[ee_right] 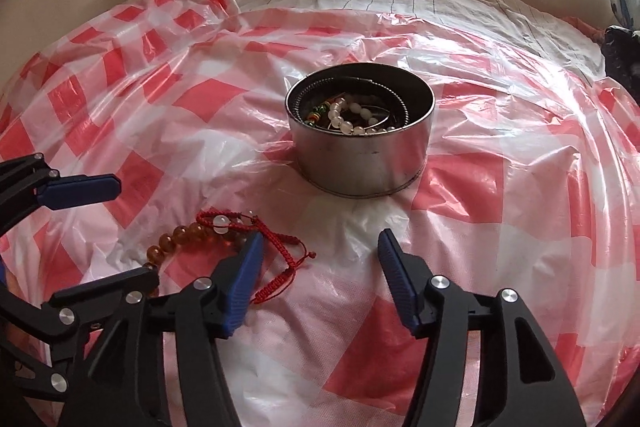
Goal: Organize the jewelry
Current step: 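Pull the red string bracelet away from the amber bead bracelet with the right gripper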
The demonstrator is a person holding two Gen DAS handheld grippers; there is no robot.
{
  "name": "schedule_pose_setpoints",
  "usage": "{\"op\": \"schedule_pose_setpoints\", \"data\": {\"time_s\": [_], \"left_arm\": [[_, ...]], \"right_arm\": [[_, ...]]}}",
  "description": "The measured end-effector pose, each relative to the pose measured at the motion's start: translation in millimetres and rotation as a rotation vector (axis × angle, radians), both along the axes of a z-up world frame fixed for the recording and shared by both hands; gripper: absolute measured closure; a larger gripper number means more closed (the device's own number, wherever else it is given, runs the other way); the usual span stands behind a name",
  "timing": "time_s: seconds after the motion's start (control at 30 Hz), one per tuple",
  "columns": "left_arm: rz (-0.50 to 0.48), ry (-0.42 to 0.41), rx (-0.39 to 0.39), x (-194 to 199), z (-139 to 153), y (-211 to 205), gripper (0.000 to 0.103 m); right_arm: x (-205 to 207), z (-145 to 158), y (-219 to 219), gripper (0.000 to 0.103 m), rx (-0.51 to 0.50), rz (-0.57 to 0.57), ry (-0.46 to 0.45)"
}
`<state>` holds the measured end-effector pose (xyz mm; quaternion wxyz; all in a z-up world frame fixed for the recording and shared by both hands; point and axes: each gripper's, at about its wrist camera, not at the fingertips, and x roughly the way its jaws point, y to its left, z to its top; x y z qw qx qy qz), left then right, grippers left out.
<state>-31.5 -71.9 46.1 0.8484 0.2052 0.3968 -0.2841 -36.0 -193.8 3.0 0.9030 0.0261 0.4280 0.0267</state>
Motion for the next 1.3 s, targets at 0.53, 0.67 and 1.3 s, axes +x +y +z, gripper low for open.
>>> {"op": "schedule_pose_setpoints", "data": {"time_s": [0.53, 0.67, 1.3], "left_arm": [[0.020, -0.030, 0.069, 7, -2, 4, 0.030], [0.013, -0.027, 0.060, 5, -1, 5, 0.030], [0.016, -0.018, 0.070, 14, -3, 5, 0.028]], "right_arm": [[-46, -4, -26, 0.037, -0.220, -0.145, 0.100], [-80, 4, -29, 0.037, -0.188, -0.135, 0.095], [-12, 2, -13, 0.098, 0.022, 0.094, 0.090]]}}
